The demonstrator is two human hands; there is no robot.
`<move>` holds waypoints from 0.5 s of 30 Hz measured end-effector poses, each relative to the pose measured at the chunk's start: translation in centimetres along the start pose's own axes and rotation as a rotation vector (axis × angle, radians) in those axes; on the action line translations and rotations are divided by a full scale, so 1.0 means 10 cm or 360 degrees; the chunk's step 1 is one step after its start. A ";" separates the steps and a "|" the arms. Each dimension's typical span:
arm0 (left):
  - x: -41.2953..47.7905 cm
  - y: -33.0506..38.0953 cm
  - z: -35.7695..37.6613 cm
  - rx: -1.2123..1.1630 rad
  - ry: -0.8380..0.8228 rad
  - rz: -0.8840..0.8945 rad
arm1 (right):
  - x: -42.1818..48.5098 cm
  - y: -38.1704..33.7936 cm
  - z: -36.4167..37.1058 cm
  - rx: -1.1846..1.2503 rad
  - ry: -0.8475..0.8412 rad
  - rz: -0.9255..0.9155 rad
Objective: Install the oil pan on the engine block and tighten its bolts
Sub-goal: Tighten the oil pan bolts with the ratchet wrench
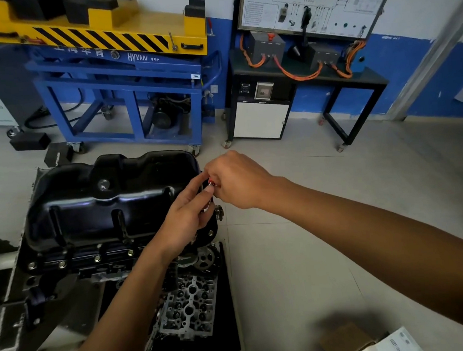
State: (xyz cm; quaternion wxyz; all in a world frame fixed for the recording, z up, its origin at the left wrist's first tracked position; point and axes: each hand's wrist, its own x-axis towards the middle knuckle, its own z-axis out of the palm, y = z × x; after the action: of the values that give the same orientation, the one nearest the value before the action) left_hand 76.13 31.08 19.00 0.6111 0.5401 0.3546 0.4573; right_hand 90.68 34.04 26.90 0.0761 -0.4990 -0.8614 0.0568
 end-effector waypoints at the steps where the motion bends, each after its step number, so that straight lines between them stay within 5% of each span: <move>1: 0.00 -0.01 0.00 0.0014 0.0014 0.0006 | -0.01 0.00 0.00 -0.0016 -0.0016 -0.0011; 7: -0.02 -0.06 -0.03 0.0059 0.0450 0.0198 | -0.16 -0.04 -0.15 -0.0154 -0.0225 -0.0011; 11: -0.05 -0.06 0.03 0.0130 0.0423 0.0282 | -0.28 -0.22 -0.15 0.0087 -0.0544 -0.0050; 15: -0.05 -0.01 0.06 0.0099 0.0410 0.0297 | -0.31 -0.33 -0.09 0.0251 -0.0561 -0.0084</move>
State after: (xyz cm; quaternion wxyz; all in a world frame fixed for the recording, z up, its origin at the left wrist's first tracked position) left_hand 76.56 30.36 18.96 0.4984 0.5263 0.3924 0.5662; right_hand 89.53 29.73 28.16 -0.0356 -0.4510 -0.8670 0.2087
